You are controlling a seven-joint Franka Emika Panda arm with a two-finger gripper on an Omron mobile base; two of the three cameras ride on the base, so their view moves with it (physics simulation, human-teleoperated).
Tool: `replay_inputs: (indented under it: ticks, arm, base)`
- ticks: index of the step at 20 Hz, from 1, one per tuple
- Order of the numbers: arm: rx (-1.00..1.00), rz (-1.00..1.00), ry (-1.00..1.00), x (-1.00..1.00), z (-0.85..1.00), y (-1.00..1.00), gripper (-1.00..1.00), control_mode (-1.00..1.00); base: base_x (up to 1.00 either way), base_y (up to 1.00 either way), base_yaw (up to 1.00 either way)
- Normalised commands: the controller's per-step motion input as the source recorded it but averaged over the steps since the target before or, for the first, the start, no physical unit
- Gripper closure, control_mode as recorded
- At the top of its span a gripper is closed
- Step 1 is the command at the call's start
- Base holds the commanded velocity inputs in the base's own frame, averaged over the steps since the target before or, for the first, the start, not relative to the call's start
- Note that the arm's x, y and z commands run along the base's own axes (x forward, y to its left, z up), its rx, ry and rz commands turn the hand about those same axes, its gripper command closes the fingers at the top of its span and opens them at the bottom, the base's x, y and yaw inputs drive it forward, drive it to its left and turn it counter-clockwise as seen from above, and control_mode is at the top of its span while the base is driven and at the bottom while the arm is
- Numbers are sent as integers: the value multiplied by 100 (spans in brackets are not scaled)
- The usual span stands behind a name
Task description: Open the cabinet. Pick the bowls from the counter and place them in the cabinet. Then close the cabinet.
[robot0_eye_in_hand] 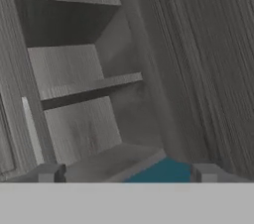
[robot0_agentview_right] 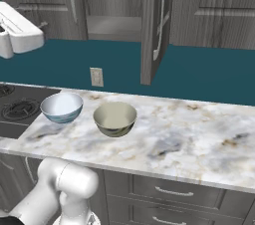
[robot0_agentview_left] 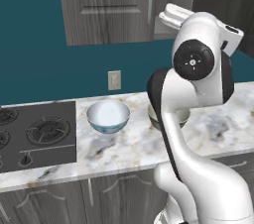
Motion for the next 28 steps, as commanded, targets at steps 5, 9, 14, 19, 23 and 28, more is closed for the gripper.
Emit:
replay_inputs:
  ticks: [5, 9, 14, 19, 23, 28]
  arm:
    - [4, 17, -1, 32, -13, 0, -100, -100]
    - [-8, 41, -25, 18, -43, 22, -100, -100]
    - [-23, 35, -29, 22, -36, 17, -100, -100]
    - [-26, 14, -30, 20, -14, 6, -100, -100]
    - [-20, 0, -18, 25, 0, 17, -100, -100]
    - [-5, -1, -1, 46, 0, 6, -100, -100]
  base:
    - [0, 0, 0]
    - [0, 0, 0]
    - [0, 0, 0]
    - [0, 0, 0]
    - [0, 0, 0]
    - [0, 0, 0]
